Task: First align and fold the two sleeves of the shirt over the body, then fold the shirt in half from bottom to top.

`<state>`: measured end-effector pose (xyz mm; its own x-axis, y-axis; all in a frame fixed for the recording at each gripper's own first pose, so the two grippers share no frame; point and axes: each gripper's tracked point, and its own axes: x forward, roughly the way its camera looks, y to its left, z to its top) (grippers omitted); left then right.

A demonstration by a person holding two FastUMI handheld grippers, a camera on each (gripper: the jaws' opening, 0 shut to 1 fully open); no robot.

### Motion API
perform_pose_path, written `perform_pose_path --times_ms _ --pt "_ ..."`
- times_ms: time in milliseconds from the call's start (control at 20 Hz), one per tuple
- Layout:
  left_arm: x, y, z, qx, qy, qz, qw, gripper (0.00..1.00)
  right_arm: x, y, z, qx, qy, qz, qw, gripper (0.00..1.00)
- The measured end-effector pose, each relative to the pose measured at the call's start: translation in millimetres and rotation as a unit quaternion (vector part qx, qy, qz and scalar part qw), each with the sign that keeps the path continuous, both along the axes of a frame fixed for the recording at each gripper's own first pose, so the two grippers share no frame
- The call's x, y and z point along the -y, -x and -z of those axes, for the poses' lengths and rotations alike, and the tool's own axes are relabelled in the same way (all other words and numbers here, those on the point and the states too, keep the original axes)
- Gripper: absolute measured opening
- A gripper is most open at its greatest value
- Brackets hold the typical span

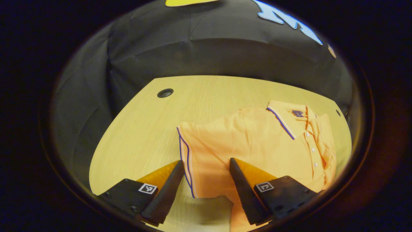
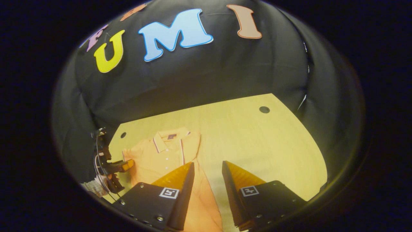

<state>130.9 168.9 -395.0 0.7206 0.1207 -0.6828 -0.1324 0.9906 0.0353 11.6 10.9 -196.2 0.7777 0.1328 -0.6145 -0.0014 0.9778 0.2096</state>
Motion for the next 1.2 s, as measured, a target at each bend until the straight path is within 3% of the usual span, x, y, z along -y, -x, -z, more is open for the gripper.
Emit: perform_pose_path --times_ms 250,350,550,600,750,950,1200 --pt "4 -3 2 0.0 0.01 0.014 1.0 0.95 -3 -1 3 -0.003 0.0 -0.003 1.0 0.55" --pt "15 -7 3 -0.001 0.01 0.031 0.999 0.83 -3 0 3 -0.003 0.001 -0.004 1.0 0.54" --pt "21 -10 1 0.002 0.016 0.027 1.0 0.25 0 0 2 -0.002 0.002 -0.004 1.0 0.55" --pt "21 -9 1 0.002 0.016 0.023 1.0 0.16 1 1 2 -0.002 0.004 -0.003 1.0 0.55" --pt "25 -9 0 -0.007 0.005 0.027 1.0 0.07 2 1 1 -0.002 0.003 0.001 1.0 0.55" --pt "46 -11 -19 0.005 0.009 0.045 0.999 0.07 2 4 2 -0.001 0.003 0.001 1.0 0.55" --pt "101 -23 -58 0.045 -0.015 0.121 0.992 0.07 3 11 3 -0.002 -0.001 0.002 1.0 0.55"
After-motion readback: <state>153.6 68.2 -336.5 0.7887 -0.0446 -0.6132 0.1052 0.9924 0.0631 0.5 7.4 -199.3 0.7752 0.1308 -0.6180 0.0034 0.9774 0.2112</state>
